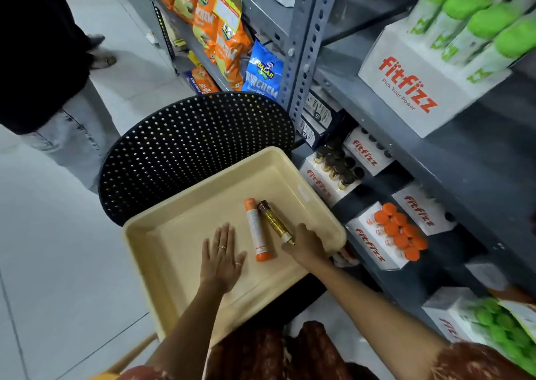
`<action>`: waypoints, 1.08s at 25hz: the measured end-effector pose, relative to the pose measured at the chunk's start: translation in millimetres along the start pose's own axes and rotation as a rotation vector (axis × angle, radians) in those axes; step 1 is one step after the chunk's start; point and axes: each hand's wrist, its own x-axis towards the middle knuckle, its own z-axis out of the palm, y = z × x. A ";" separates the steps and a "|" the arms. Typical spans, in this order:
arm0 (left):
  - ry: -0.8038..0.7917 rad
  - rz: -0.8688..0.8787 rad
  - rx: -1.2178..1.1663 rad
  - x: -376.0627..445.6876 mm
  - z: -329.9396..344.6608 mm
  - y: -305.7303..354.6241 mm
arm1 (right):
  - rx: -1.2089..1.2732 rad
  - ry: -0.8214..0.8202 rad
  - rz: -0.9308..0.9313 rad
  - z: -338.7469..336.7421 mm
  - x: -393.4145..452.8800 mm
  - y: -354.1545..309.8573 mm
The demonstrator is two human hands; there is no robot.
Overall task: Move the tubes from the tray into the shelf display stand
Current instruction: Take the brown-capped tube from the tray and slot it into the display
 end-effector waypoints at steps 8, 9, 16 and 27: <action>0.184 0.106 -0.058 6.2 -68.0 56.2 | 0.305 0.275 -0.154 -95.0 -31.2 -8.6; 0.234 0.148 -0.060 8.6 -78.7 69.9 | 0.273 0.305 -0.178 -116.6 -42.5 -8.5; 0.446 0.549 -0.136 3.7 -148.4 200.8 | 0.088 0.472 -0.288 -273.7 -149.0 30.6; 0.497 1.051 -0.271 -81.4 -154.6 402.2 | -0.025 0.583 -0.056 -376.0 -336.9 154.3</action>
